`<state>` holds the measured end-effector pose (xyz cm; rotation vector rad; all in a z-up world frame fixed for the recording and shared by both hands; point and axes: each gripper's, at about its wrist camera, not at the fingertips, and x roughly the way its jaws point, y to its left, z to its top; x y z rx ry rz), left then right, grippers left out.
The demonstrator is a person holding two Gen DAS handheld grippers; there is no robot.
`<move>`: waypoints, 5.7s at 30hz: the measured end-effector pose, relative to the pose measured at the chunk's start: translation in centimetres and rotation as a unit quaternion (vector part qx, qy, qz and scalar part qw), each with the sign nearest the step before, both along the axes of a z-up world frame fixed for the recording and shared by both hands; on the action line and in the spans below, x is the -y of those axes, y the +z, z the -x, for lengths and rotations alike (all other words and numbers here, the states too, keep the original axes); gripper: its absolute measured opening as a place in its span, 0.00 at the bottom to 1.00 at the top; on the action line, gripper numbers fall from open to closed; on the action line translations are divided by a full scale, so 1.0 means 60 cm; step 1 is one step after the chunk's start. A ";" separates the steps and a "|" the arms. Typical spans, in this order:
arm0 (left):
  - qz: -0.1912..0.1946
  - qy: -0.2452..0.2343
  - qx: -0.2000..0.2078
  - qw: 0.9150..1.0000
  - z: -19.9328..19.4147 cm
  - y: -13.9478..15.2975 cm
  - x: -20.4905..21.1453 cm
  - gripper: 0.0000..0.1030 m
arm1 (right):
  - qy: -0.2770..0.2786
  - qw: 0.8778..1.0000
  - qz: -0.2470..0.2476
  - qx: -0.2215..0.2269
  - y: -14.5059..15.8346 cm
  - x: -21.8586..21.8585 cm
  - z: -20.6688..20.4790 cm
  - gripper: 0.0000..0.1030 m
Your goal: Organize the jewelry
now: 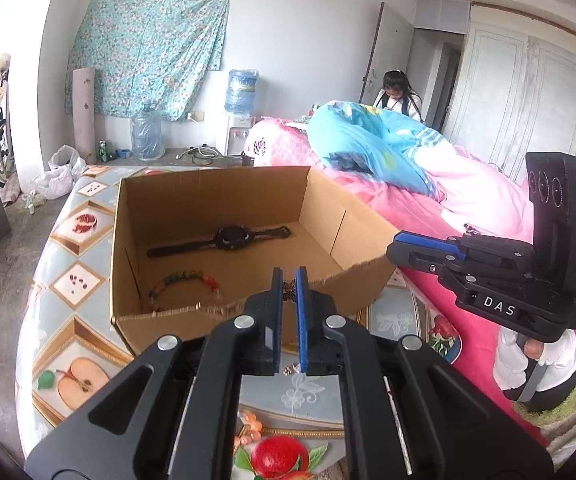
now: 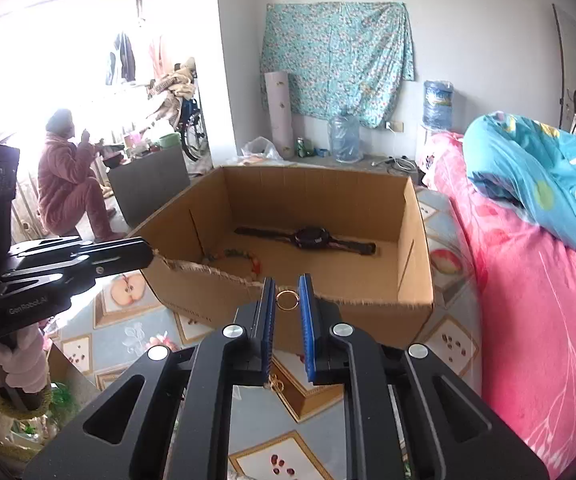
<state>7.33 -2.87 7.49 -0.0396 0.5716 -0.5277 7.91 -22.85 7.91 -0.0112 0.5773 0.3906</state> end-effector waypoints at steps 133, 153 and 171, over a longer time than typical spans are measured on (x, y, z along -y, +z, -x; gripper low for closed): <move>-0.039 0.026 -0.099 0.994 -0.004 -0.162 0.004 0.00 | -0.082 0.993 0.058 -0.065 -0.240 -0.017 0.073 0.94; -0.005 0.028 -0.094 0.995 -0.006 -0.161 -0.021 0.00 | -0.014 0.995 0.078 -0.062 -0.186 -0.031 0.030 0.84; -0.003 0.028 -0.100 0.995 -0.018 -0.169 -0.019 0.00 | -0.055 0.988 0.053 -0.131 -0.215 -0.038 -0.013 0.29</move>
